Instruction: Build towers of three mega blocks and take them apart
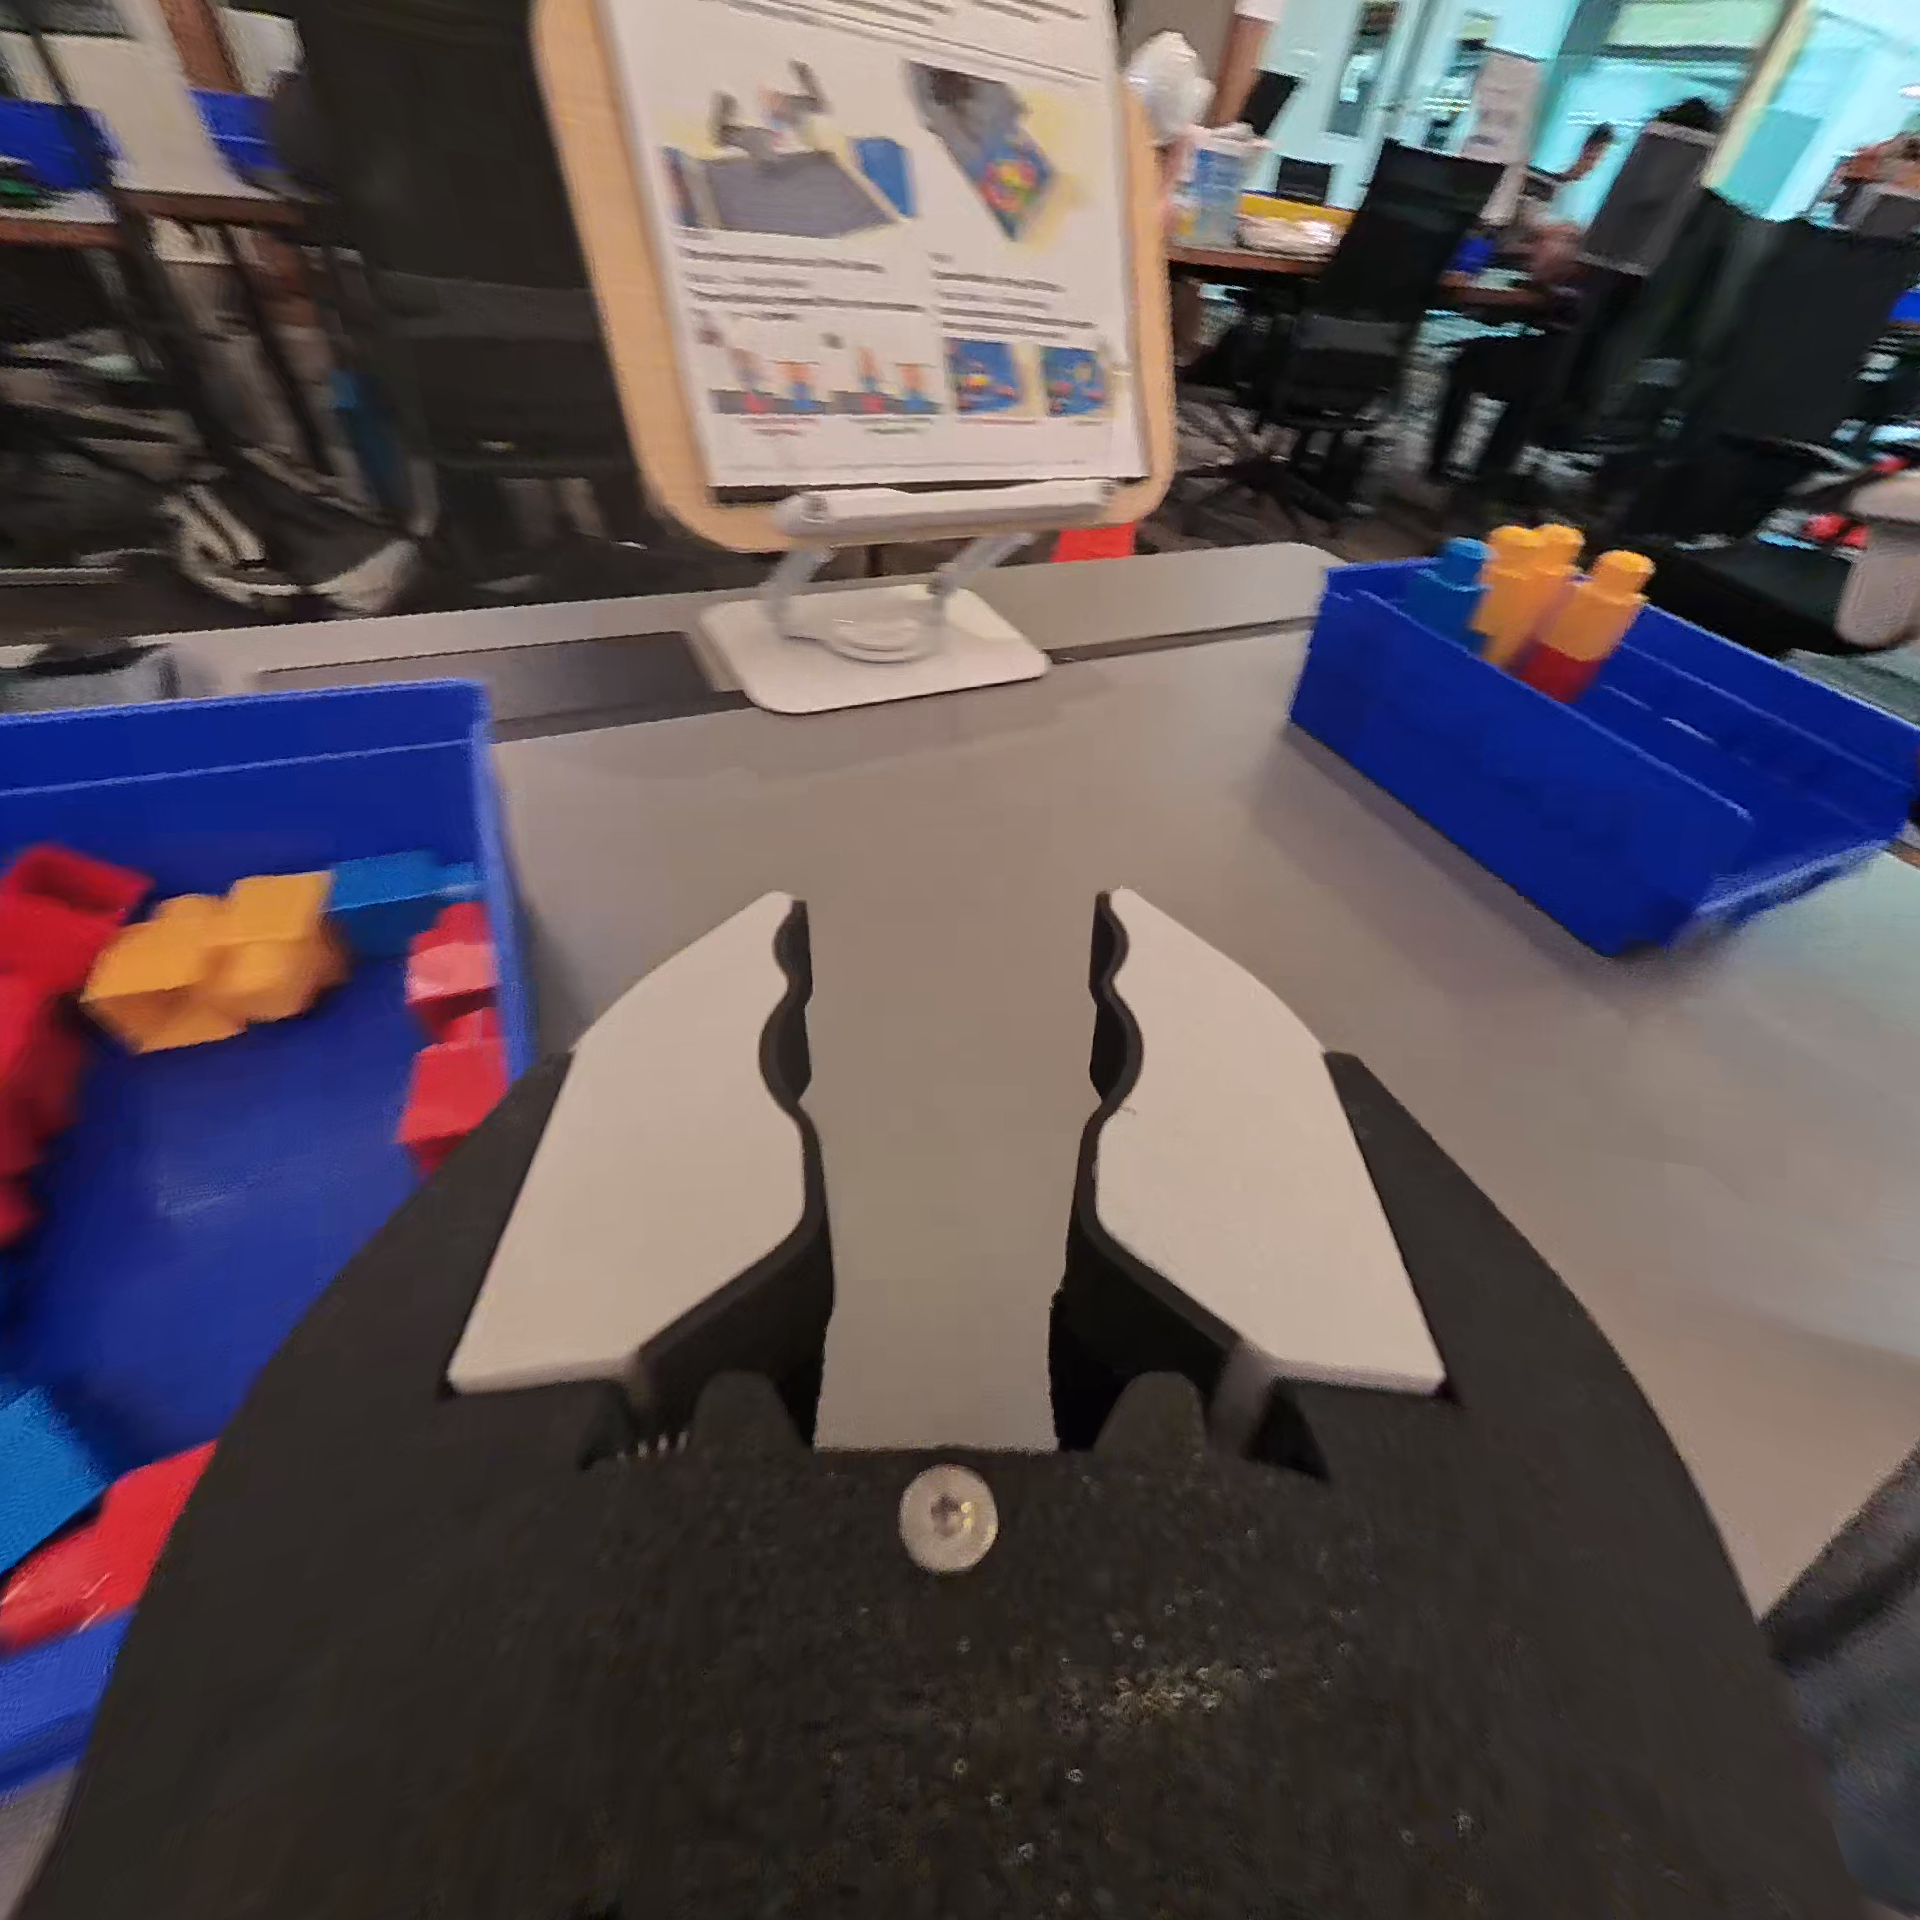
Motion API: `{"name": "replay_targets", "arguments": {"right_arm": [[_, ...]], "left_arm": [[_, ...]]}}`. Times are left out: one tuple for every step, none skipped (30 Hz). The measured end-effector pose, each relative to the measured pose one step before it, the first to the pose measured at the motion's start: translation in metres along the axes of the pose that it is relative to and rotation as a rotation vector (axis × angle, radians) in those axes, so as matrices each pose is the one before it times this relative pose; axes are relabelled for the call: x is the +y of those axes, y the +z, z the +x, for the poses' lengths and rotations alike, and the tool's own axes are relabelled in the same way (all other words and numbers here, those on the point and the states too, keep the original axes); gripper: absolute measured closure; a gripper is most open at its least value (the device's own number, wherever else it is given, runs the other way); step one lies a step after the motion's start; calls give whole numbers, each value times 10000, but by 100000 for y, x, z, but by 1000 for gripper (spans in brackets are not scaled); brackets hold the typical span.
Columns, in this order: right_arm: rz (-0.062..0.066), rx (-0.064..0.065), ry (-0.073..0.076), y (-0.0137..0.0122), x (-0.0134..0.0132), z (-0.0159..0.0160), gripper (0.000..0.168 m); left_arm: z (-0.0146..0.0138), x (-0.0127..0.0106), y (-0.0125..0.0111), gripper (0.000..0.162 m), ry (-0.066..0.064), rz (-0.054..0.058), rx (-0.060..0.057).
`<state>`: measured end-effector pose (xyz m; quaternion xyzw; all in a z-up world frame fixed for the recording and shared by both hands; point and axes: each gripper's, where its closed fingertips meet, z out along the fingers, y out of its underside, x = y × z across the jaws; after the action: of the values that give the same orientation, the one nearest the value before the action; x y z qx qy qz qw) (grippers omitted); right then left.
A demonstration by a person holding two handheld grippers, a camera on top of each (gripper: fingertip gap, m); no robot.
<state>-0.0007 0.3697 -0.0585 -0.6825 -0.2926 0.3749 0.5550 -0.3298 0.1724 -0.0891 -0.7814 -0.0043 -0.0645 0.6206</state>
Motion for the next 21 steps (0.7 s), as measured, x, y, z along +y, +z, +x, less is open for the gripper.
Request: {"name": "replay_targets", "arguments": {"right_arm": [[-75,-564,-18,160,667,-1840,96],[-127,-477,-60,215,878,-1608,96],[-144,-282,-83,185,1008,-1207,97],[-65,-130,-91,149,985,-918,98],[-5,-135,-138,127,913,-811,99],[-51,-120,-151,66,962,-708,101],[-120,-53,-135,-38,1060,-524,101],[-114,70,-53,-175,1081,-266,103],[-17,135,70,-285,1007,-163,102],[77,26,84,-334,889,-265,103],[91,55,30,-399,791,-144,105],[71,209,-99,-432,735,127,106],[40,243,-276,-409,684,245,107],[-29,189,-286,-329,588,244,108],[-59,90,-125,-225,353,182,107],[-30,-45,0,-92,50,83,108],[-7,-103,33,8,-79,74,109],[-12,-101,58,89,-69,117,109],[-51,-80,88,104,83,148,109],[-96,-14,92,115,237,191,109],[-89,13,78,123,242,150,109]], "left_arm": [[-931,154,-795,111,-90,39,-377],[-937,358,-712,111,-139,23,-390],[-798,546,-574,111,-111,-20,-314],[-714,675,-449,111,-56,-30,-292],[-716,710,-344,111,-17,9,-323],[-660,716,-205,111,-11,14,-289],[-488,753,-82,111,-42,-33,-190],[-322,729,40,111,-57,-35,-89],[-236,683,137,111,-59,-50,-54],[-88,547,181,110,-8,-19,-9],[16,448,210,110,-17,24,6],[37,302,177,110,-106,86,-9],[95,151,164,110,-193,190,15],[310,115,193,109,-244,176,146],[551,269,322,109,-57,9,301],[478,563,423,109,205,-253,270],[253,609,360,109,300,-297,101],[300,263,246,108,204,-49,115],[477,169,193,108,74,24,244],[269,273,143,108,-20,-101,130],[69,193,96,108,-48,-64,14]]}}
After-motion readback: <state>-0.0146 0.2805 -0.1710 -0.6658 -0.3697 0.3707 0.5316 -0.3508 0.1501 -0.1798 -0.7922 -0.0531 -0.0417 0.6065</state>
